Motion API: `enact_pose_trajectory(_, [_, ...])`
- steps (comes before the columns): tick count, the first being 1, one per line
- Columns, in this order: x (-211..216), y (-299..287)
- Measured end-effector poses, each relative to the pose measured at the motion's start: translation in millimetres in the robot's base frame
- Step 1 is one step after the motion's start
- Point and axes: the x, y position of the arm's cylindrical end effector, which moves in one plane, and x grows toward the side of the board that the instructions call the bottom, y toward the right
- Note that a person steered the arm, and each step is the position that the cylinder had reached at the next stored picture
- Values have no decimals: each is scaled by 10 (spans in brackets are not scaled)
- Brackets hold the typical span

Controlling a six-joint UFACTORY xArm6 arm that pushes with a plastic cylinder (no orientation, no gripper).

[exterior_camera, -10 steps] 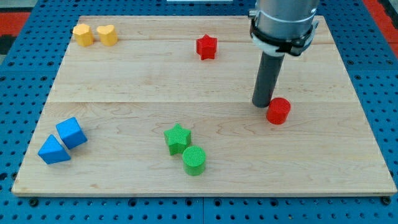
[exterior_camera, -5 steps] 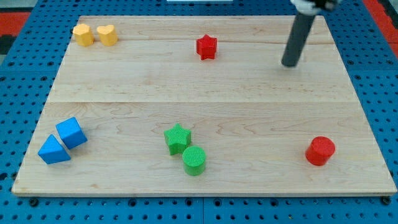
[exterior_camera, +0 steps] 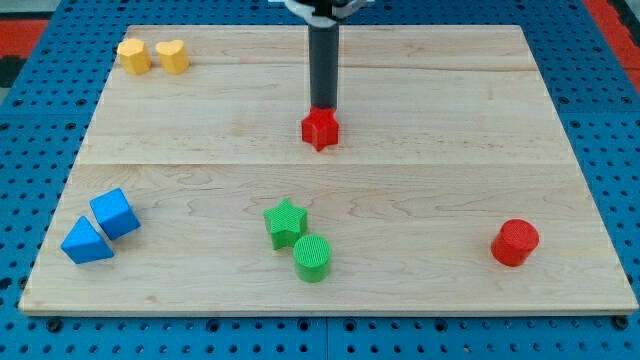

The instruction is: Drag the red blocks towards the bottom right corner of the board

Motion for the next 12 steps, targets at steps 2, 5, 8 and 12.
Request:
enact_pose_trajectory(2, [559,-273])
enact_pose_trajectory(5, [340,970])
enact_pose_trajectory(8, [1062,1666])
enact_pose_trajectory(12, [1174,2279])
